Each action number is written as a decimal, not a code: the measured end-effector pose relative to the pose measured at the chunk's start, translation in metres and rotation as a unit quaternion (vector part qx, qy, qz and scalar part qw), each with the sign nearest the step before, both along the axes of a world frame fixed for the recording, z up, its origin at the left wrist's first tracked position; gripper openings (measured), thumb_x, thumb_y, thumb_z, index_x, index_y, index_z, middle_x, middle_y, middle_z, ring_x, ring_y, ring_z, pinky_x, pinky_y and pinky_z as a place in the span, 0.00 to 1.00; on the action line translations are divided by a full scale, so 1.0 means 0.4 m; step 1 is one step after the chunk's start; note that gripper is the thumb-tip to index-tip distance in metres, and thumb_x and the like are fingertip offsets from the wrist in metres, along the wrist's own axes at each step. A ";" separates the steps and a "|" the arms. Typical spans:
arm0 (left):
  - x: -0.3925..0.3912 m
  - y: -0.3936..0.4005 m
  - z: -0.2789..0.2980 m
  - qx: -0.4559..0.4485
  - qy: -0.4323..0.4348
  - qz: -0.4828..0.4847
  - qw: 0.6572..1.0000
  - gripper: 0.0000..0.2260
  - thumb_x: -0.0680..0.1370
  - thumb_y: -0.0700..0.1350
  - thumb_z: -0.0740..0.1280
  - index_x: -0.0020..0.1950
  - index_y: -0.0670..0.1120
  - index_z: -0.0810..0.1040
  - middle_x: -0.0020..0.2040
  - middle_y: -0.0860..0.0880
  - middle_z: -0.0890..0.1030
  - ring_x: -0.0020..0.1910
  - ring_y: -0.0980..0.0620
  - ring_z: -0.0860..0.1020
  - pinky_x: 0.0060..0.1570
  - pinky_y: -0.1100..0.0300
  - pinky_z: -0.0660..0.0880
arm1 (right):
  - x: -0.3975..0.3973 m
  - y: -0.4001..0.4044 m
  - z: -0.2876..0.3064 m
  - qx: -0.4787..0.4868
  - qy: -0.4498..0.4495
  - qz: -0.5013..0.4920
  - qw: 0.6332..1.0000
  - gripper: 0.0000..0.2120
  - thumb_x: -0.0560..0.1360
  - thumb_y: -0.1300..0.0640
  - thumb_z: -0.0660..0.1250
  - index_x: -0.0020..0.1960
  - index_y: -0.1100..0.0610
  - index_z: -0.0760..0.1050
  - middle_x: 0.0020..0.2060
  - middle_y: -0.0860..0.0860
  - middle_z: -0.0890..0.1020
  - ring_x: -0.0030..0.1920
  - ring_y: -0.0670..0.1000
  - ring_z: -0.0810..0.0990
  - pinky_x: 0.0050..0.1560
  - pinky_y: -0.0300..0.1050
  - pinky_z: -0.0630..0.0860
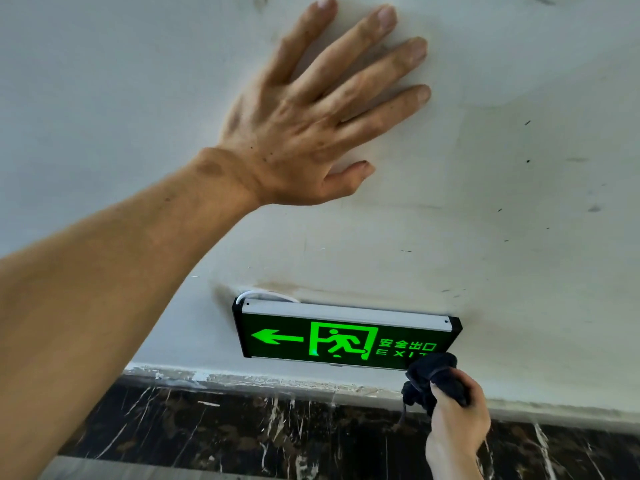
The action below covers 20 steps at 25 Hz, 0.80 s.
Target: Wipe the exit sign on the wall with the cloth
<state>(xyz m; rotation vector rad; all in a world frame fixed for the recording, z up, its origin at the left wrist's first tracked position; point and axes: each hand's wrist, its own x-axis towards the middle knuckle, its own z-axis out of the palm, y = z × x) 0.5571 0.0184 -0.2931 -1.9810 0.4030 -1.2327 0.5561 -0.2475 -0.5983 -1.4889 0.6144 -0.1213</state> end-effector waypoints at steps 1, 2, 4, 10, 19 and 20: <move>-0.001 0.000 0.000 -0.001 0.005 0.004 1.000 0.30 0.78 0.57 0.60 0.78 0.48 0.62 0.75 0.43 0.67 0.72 0.36 0.66 0.67 0.33 0.61 | 0.002 0.008 0.001 -0.015 -0.001 0.006 1.000 0.18 0.68 0.71 0.68 0.40 0.46 0.78 0.50 0.54 0.81 0.52 0.56 0.78 0.57 0.56 0.77; -0.002 -0.001 0.000 -0.002 0.007 0.005 1.000 0.30 0.78 0.58 0.60 0.78 0.49 0.61 0.75 0.43 0.67 0.72 0.36 0.66 0.68 0.33 0.61 | 0.000 0.017 -0.001 -0.032 -0.004 0.011 0.999 0.18 0.68 0.69 0.68 0.41 0.45 0.77 0.50 0.53 0.81 0.52 0.55 0.78 0.57 0.56 0.76; -0.002 -0.001 0.001 0.001 0.006 0.007 1.000 0.30 0.78 0.58 0.59 0.78 0.49 0.61 0.75 0.43 0.67 0.72 0.36 0.67 0.68 0.33 0.61 | -0.004 0.034 -0.007 -0.066 -0.005 0.025 0.997 0.19 0.68 0.68 0.68 0.41 0.42 0.76 0.52 0.52 0.80 0.53 0.55 0.78 0.59 0.57 0.75; -0.004 -0.002 0.003 0.003 0.004 0.009 1.000 0.30 0.78 0.59 0.60 0.78 0.49 0.62 0.75 0.43 0.68 0.71 0.36 0.68 0.67 0.33 0.63 | -0.039 0.102 -0.026 -0.080 0.002 0.068 0.995 0.18 0.68 0.68 0.68 0.43 0.44 0.76 0.53 0.53 0.78 0.53 0.57 0.77 0.58 0.57 0.74; -0.008 -0.004 0.001 -0.020 0.027 -0.007 0.999 0.29 0.78 0.58 0.60 0.77 0.49 0.62 0.75 0.43 0.67 0.73 0.36 0.66 0.68 0.34 0.61 | -0.113 0.236 -0.039 -0.054 0.023 0.126 0.990 0.15 0.67 0.64 0.71 0.41 0.42 0.77 0.48 0.49 0.82 0.50 0.54 0.79 0.54 0.54 0.76; -0.009 -0.004 0.000 -0.022 0.025 -0.005 0.999 0.29 0.78 0.58 0.60 0.77 0.48 0.62 0.75 0.43 0.67 0.73 0.37 0.66 0.69 0.34 0.61 | -0.120 0.248 -0.038 -0.049 0.029 0.130 0.990 0.15 0.67 0.63 0.72 0.41 0.43 0.77 0.46 0.48 0.83 0.49 0.54 0.79 0.54 0.54 0.76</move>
